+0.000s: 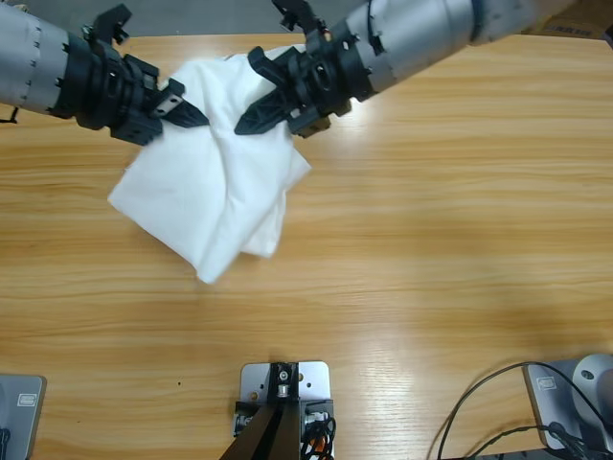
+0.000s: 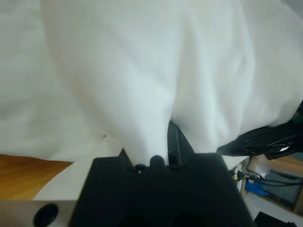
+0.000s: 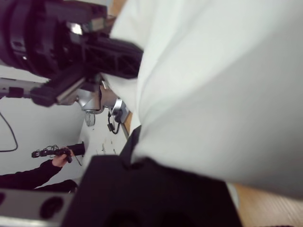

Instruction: Fold clothes

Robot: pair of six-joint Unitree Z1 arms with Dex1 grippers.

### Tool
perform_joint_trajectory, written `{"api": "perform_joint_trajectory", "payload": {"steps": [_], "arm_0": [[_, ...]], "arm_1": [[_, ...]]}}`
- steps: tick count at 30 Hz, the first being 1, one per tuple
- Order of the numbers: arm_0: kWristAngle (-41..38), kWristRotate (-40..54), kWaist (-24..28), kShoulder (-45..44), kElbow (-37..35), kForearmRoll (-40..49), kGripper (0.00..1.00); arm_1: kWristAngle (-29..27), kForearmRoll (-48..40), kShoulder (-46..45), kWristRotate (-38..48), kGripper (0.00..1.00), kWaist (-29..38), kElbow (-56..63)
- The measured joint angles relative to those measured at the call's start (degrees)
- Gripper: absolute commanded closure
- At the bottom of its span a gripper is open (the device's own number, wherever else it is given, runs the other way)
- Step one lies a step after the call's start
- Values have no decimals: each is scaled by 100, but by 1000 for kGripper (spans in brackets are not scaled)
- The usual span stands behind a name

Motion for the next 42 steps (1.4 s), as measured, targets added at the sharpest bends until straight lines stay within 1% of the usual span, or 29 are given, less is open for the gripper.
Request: {"api": "perform_joint_trajectory", "payload": {"steps": [3,6,17,22,30,39,40,41,42], "arm_0": [[-6,155,333,-85,11,102,1000],[-78,254,560,-133,63,190,1000],[-205,293,735,-129,340,174,1000],[-329,296,876,-19,402,-29,1000],[-532,443,1192,436,490,-505,1000],[-835,443,1267,738,953,-1056,1000],[-861,443,1269,754,977,-1099,819],[-880,443,1270,770,991,-1132,384],[-887,443,1272,781,1001,-1158,119]], "arm_1": [[0,109,217,0,1000,41,-318],[-6,197,426,0,1000,93,-577],[-193,283,796,0,1000,204,-734],[-241,184,1073,0,1000,214,-855],[-243,151,1594,2,1000,214,-1254],[-273,151,1924,9,1000,214,-1373],[-287,151,1932,9,1000,214,-1377],[-317,151,1939,6,988,214,-1379],[-371,151,1943,-7,576,213,-1379]]}}
